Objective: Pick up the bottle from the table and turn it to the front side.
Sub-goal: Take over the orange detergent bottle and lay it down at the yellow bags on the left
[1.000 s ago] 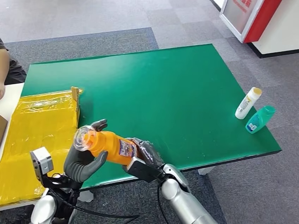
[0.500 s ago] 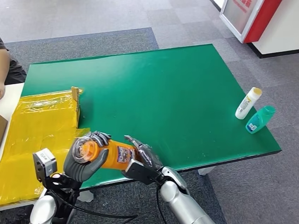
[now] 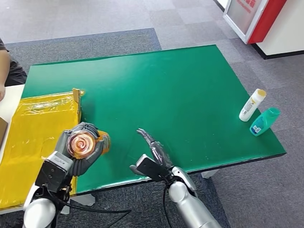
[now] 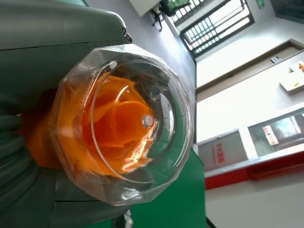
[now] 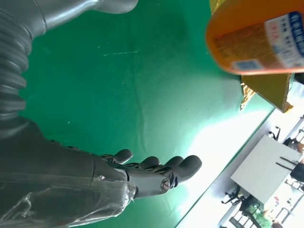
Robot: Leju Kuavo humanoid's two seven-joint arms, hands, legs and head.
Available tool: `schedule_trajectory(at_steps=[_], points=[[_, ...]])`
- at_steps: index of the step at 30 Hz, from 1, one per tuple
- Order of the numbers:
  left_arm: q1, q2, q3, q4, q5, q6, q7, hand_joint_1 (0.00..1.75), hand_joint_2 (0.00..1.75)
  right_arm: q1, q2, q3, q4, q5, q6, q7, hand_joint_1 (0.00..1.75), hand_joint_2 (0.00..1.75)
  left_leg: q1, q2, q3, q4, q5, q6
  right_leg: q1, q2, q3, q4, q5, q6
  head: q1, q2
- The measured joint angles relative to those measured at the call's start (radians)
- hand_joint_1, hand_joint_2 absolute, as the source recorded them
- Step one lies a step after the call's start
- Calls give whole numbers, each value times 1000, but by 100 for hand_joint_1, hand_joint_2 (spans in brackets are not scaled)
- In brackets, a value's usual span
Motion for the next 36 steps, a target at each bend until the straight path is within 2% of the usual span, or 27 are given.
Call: schedule_trajectory(at_steps=[9, 15, 25, 36], points=[[-84, 125, -20, 33, -239, -56, 208, 175, 175, 22, 0, -47, -36, -5, 18, 1, 0, 175, 0, 0, 0, 0, 1, -1, 0, 0, -1, 0, 1, -2, 0, 0], [-104, 184, -38, 122, -351, -65, 260, 175, 175, 26, 0, -71, -47, 0, 39, -4, 0, 175, 0, 0, 0, 0, 0, -1, 0, 0, -1, 0, 1, -2, 0, 0], [-182, 184, -60, 313, -605, -19, 326, 175, 175, 27, 5, -76, -35, 10, 60, -6, 0, 175, 0, 0, 0, 0, 1, -1, 0, 0, -1, 0, 1, -2, 0, 0], [-250, 156, -44, 508, -793, 17, 306, 175, 175, 28, 8, -80, -4, -6, 73, -23, 0, 175, 0, 0, 0, 0, 1, -1, 0, 0, -1, 0, 1, -2, 0, 0]])
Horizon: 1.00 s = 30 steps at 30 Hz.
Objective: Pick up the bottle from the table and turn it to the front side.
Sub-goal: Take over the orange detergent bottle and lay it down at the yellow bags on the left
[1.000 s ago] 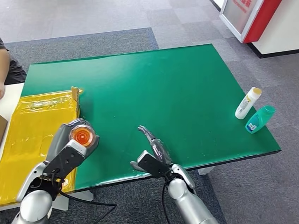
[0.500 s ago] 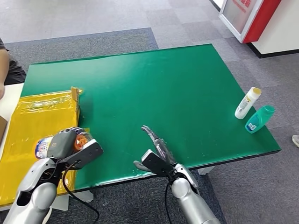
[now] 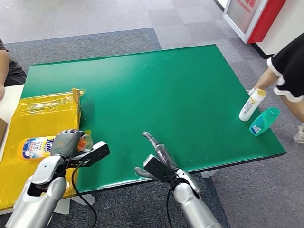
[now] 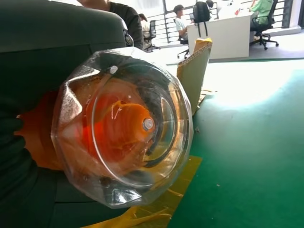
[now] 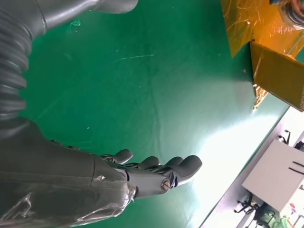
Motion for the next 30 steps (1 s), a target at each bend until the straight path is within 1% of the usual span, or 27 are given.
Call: schedule_trajectory(at_steps=[3, 4, 5, 6, 7, 8, 9, 10, 11, 17, 23, 30], points=[[-6, -5, 11, 40, -12, 8, -11, 175, 175, 1, 0, -1, 6, -4, 4, -4, 0, 175, 0, 0, 0, 0, 0, 0, 0, 0, 0, 0, 0, 0, 0, 0], [-8, -7, 15, 52, -16, 11, -15, 171, 175, 1, 0, -2, 8, -5, 5, -5, 0, 175, 0, 0, 0, 0, 0, 0, 0, 0, 0, 0, 0, 0, 0, 0], [-9, -10, 18, 64, -21, 13, -17, 160, 175, 2, 0, -2, 10, -6, 6, -6, 0, 175, 0, 0, 0, 0, 0, 0, 0, 0, 0, 0, 0, 0, 0, 0], [-12, -12, 21, 74, -25, 16, -19, 144, 175, 2, 0, -3, 11, -7, 6, -7, 0, 175, 0, 0, 0, 0, 0, 0, 0, 0, 0, 0, 0, 0, 0, 0], [-14, -14, 24, 84, -30, 18, -20, 111, 175, 3, 0, -3, 12, -8, 6, -8, 0, 175, 0, 0, 0, 0, 0, 0, 0, 0, 0, 0, 0, 0, 0, 0], [-16, -16, 26, 93, -35, 19, -20, 71, 175, 3, 0, -3, 12, -9, 7, -9, 0, 175, 0, 0, 0, 0, 0, 0, 0, 0, 0, 0, 0, 0, 0, 0], [-19, -17, 28, 101, -37, 20, -20, 39, 175, 3, 0, -3, 13, -10, 8, -9, 0, 175, 0, 0, 0, 0, 0, 0, 0, 0, 0, 0, 0, 0, 0, 0], [-20, -19, 30, 108, -39, 21, -20, 11, 175, 3, 0, -4, 14, -11, 8, -9, 0, 175, 0, 0, 0, 0, 0, 0, 0, 0, 0, 0, 0, 0, 0, 0], [-20, -21, 32, 116, -39, 23, -20, 1, 175, 4, 0, -4, 15, -11, 8, -10, 0, 175, 0, 0, 0, 0, 0, 0, 0, 0, 0, 0, 0, 0, 0, 0], [-12, -37, 52, 152, -46, 32, -20, 0, 175, 9, 0, -4, 17, -14, 12, -11, 0, 175, 0, 0, 0, 0, 0, 0, 0, 0, 0, 0, 0, 0, 0, 0], [-8, -54, 69, 159, -57, 36, -20, 0, 175, 13, 0, -4, 17, -16, 13, -11, 0, 175, 0, 0, 0, 0, 0, 0, 0, 0, 0, 0, 0, 0, 0, 0], [15, -75, 96, 105, -48, 36, -37, 0, 175, 22, 0, -9, 15, -22, 13, -10, 0, 175, 0, 0, 0, 0, 0, 0, 0, 0, 0, 0, 0, 0, 0, 0]])
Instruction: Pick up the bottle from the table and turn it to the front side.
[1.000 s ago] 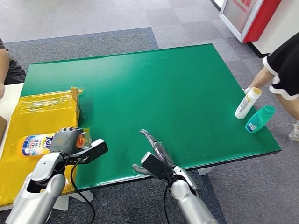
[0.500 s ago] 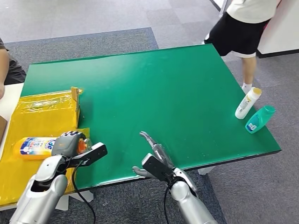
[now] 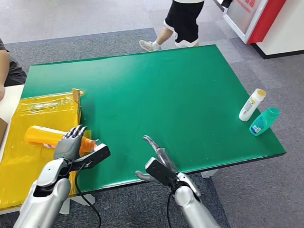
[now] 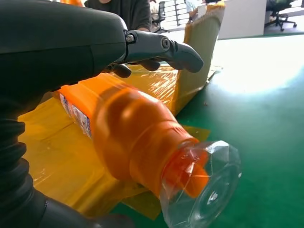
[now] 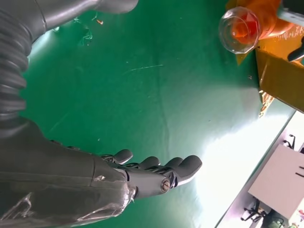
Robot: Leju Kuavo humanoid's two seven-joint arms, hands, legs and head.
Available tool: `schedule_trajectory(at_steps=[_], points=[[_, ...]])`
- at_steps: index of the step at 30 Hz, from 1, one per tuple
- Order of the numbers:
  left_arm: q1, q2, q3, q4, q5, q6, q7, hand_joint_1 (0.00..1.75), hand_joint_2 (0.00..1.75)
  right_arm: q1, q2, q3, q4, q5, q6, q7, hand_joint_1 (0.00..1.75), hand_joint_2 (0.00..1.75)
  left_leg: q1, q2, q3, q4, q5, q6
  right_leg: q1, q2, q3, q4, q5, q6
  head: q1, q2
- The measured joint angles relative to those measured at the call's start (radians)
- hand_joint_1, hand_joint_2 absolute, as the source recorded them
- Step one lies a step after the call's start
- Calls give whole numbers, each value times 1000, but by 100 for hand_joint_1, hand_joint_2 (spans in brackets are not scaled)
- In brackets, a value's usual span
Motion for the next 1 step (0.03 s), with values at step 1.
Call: schedule_trajectory(at_steps=[1], points=[[3, -1, 1, -7, 3, 0, -3, 0, 175, 1, 0, -1, 0, 0, 0, 0, 0, 175, 0, 0, 0, 0, 0, 0, 0, 0, 0, 0, 0, 0, 0, 0]])
